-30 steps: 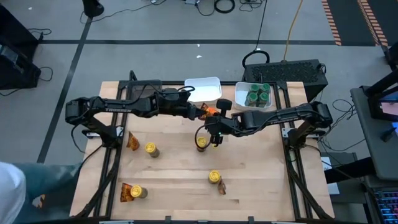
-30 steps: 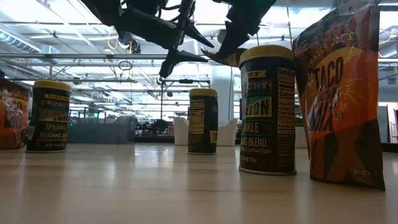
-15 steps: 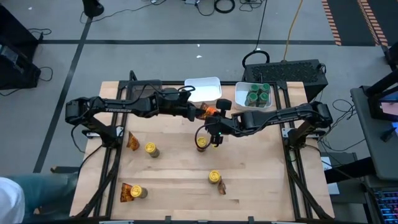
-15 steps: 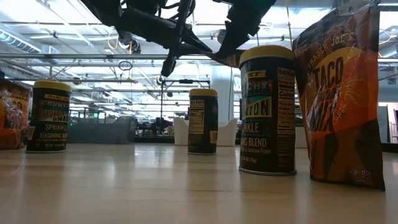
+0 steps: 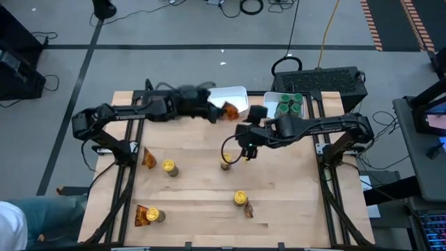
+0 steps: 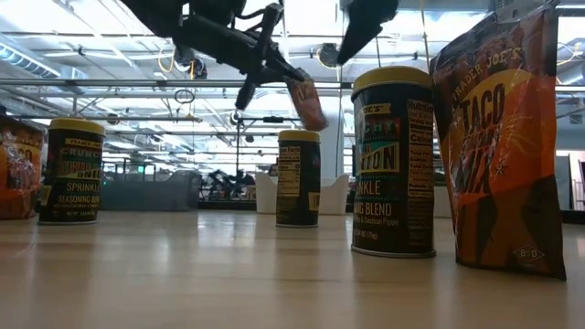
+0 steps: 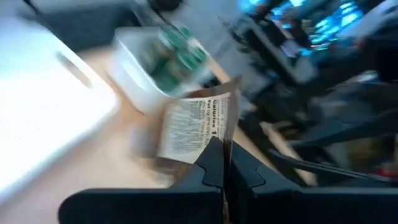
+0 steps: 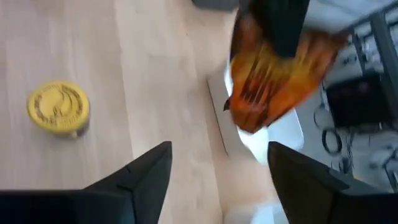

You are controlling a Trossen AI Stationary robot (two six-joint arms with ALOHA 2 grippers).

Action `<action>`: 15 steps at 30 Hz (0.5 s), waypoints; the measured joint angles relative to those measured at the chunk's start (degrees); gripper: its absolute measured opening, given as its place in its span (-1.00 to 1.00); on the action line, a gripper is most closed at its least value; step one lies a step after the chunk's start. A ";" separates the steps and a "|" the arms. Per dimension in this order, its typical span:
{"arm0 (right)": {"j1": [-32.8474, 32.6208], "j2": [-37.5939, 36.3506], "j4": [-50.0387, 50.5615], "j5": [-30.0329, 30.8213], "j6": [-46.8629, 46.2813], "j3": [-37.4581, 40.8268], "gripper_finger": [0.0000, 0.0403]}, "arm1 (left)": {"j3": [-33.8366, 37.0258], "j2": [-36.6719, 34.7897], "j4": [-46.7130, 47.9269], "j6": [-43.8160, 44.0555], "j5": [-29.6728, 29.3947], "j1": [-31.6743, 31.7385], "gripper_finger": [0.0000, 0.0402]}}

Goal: Sort spices by type
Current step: Put the top right orange seasoning bag into the left white bin

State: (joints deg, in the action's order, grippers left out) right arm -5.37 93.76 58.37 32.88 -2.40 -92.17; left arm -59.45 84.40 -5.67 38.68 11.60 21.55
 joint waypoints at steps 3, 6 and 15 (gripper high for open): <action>0.55 -1.33 7.30 0.48 -4.45 -2.08 0.29 | -5.73 -1.20 12.35 -8.18 -4.99 3.09 -0.99; 1.10 -3.43 12.38 0.68 -8.38 -2.07 0.30 | -10.56 -0.50 20.00 -12.44 4.44 5.70 -1.00; 1.97 -10.73 15.11 4.55 -10.98 -2.07 0.30 | -13.77 0.69 21.66 -15.17 1.19 10.75 -1.00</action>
State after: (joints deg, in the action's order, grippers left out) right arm -3.40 83.03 73.47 37.43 -13.38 -94.24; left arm -73.23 85.09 15.99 23.51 12.79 32.29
